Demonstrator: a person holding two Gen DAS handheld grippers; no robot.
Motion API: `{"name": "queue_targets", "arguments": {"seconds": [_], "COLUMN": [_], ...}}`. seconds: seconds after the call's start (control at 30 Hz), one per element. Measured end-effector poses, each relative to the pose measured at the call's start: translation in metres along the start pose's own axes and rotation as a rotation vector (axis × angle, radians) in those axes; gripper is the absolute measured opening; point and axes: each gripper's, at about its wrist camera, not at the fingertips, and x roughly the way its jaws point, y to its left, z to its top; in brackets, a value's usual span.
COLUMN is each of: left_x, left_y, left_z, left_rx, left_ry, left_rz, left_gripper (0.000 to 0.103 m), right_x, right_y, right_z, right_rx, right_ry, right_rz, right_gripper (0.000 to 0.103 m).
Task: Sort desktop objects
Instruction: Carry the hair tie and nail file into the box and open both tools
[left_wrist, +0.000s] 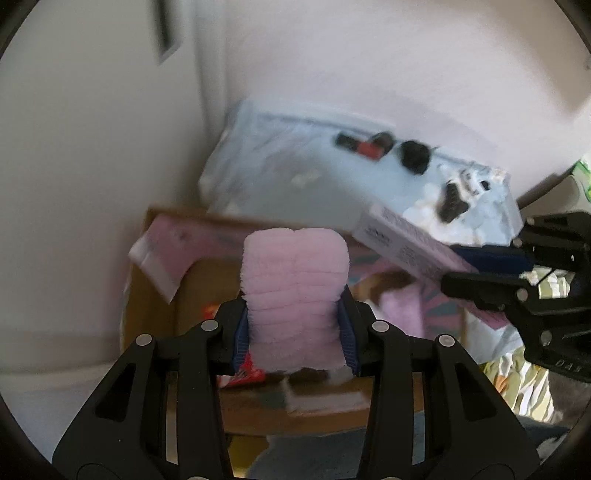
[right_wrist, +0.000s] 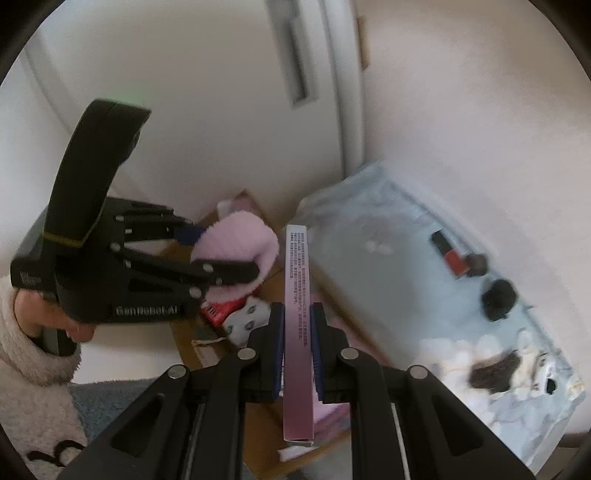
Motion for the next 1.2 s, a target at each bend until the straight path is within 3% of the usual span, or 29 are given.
{"name": "queue_targets", "arguments": {"seconds": [0.23,0.53,0.63,0.67,0.7,0.73,0.77,0.8,0.83,0.97,1.2], "left_x": [0.025,0.035,0.035,0.034,0.031,0.028,0.024,0.017,0.013,0.006,0.003], "left_y": [0.023,0.019,0.015,0.014,0.012,0.01,0.009,0.007,0.004,-0.002,-0.012], "left_z": [-0.025,-0.031,-0.03,-0.03,-0.03,-0.029,-0.029,-0.028,-0.027,-0.021,-0.013], "left_rx": [-0.004,0.029,0.037,0.038,0.038,0.04,0.046,0.054,0.065,0.086,0.083], "left_ry": [0.057,0.065,0.069,0.072,0.067,0.056,0.031,-0.002,-0.018,-0.035,-0.04], "left_rz": [0.007,0.013,0.008,0.0,-0.006,-0.004,0.002,0.007,0.008,0.038,-0.007], "left_gripper": [0.037,0.037,0.045,0.058,0.081,0.091,0.103,0.103,0.103,0.103,0.103], "right_x": [0.035,0.037,0.039,0.041,0.042,0.041,0.04,0.038,0.033,0.017,-0.004], "right_y": [0.011,0.011,0.014,0.014,0.014,0.015,0.015,0.015,0.014,0.004,-0.014], "right_z": [-0.021,-0.024,-0.026,-0.026,-0.027,-0.028,-0.03,-0.031,-0.032,-0.037,-0.044], "right_rx": [0.048,0.063,0.059,0.063,0.077,0.084,0.092,0.096,0.103,0.156,0.219], "right_ry": [0.08,0.079,0.089,0.101,0.11,0.113,0.106,0.096,0.08,0.04,-0.005], "right_rz": [0.029,0.019,0.018,0.037,0.047,0.043,0.026,0.015,0.013,0.021,-0.009], "right_gripper": [0.013,0.013,0.013,0.018,0.031,0.042,0.061,0.071,0.073,0.074,0.074]}}
